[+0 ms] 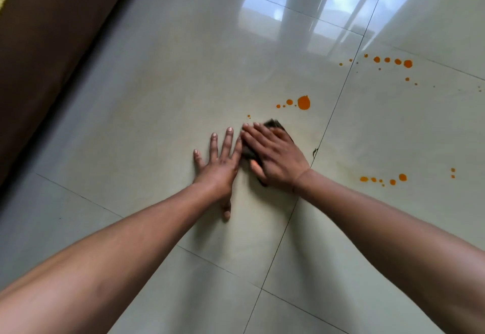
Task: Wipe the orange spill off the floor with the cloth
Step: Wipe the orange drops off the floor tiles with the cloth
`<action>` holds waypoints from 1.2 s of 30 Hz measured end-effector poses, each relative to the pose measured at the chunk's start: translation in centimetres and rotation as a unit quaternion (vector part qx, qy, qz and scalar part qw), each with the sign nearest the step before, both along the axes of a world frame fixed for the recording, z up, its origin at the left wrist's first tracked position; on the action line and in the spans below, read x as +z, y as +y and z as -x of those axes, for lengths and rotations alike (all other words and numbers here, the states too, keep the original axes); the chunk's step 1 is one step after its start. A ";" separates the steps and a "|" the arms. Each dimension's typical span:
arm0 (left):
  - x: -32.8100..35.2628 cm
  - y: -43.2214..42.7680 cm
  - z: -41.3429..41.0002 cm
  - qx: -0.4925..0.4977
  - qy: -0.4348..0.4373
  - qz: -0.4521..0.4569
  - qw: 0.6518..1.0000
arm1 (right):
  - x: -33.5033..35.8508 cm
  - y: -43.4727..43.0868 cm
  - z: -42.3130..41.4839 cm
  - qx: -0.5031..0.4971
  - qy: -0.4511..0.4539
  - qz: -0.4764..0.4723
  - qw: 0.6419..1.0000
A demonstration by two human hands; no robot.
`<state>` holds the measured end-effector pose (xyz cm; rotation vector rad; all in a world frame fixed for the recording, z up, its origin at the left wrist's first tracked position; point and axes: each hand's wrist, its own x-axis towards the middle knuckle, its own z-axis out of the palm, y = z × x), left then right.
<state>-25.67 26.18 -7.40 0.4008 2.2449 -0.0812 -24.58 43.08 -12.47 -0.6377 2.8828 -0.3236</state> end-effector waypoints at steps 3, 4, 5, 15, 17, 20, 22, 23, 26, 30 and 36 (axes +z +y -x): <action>0.4 0.1 -0.1 0.010 -0.002 0.003 1.000 | 0.0 -0.2 3.6 0.045 -0.017 -0.009 0.999; 0.6 0.2 -0.1 0.010 -0.002 0.005 1.000 | 0.1 -0.1 3.8 0.049 -0.017 -0.012 0.999; 0.8 0.3 -0.1 0.009 -0.003 0.010 1.000 | 0.3 -0.1 3.5 0.044 -0.011 -0.010 0.999; 0.7 0.0 0.1 0.003 -0.012 0.030 0.999 | 0.1 0.4 5.3 0.036 -0.011 -0.014 0.999; 0.7 0.0 0.0 0.000 -0.008 0.024 1.000 | 0.3 -0.1 7.7 -0.061 -0.002 -0.017 0.998; 0.9 0.2 0.0 -0.003 -0.010 0.027 1.000 | 0.6 -0.1 6.3 -0.091 -0.006 -0.013 0.996; 0.6 0.4 0.1 -0.007 -0.007 0.035 0.999 | 0.5 0.8 2.9 -0.020 -0.014 -0.009 1.000; 0.4 0.5 0.1 -0.004 -0.006 0.036 0.999 | 0.5 1.6 2.1 0.016 -0.021 -0.012 1.000; 0.0 0.8 0.0 -0.005 -0.008 0.045 0.999 | 0.4 2.2 5.2 -0.038 -0.015 -0.012 0.999; 0.0 1.1 0.1 -0.003 -0.011 0.064 0.998 | 0.7 0.5 5.9 -0.161 -0.004 0.003 0.987; 1.5 1.3 2.2 -0.020 0.066 0.020 0.997 | 0.0 4.2 -0.3 -0.082 0.010 0.002 0.997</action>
